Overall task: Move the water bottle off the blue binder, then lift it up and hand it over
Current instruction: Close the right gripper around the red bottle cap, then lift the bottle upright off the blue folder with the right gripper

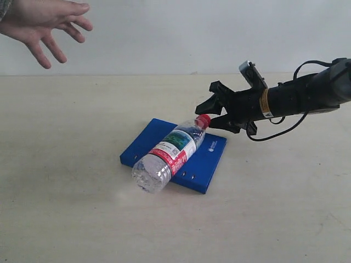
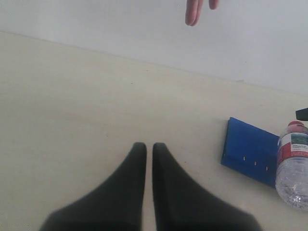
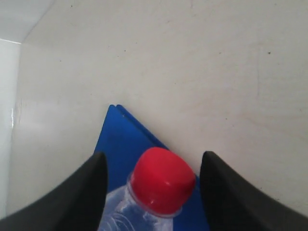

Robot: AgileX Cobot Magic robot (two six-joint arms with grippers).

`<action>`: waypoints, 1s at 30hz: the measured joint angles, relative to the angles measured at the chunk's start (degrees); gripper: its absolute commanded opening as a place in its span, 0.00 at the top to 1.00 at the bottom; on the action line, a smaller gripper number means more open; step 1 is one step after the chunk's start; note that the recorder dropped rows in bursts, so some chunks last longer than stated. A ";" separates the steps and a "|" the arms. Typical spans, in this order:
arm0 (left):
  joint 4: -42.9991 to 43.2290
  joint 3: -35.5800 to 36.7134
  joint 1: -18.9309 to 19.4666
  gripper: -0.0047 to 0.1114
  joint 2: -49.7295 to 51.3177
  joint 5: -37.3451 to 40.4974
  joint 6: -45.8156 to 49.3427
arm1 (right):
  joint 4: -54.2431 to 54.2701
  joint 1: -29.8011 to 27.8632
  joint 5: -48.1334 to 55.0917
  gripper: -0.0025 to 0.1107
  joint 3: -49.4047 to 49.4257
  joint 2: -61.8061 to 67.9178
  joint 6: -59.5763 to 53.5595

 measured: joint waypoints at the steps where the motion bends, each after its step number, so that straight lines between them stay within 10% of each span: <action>1: 0.00 0.00 0.00 0.92 0.00 0.00 0.00 | -0.14 0.22 0.50 0.52 0.00 0.00 0.00; 15: 0.00 0.00 0.00 0.92 0.00 0.00 0.00 | -0.50 2.05 2.70 0.54 0.00 0.00 0.09; 30: 0.00 0.00 0.00 0.92 0.00 0.00 0.00 | 1.15 2.66 1.97 0.98 -0.09 0.00 0.61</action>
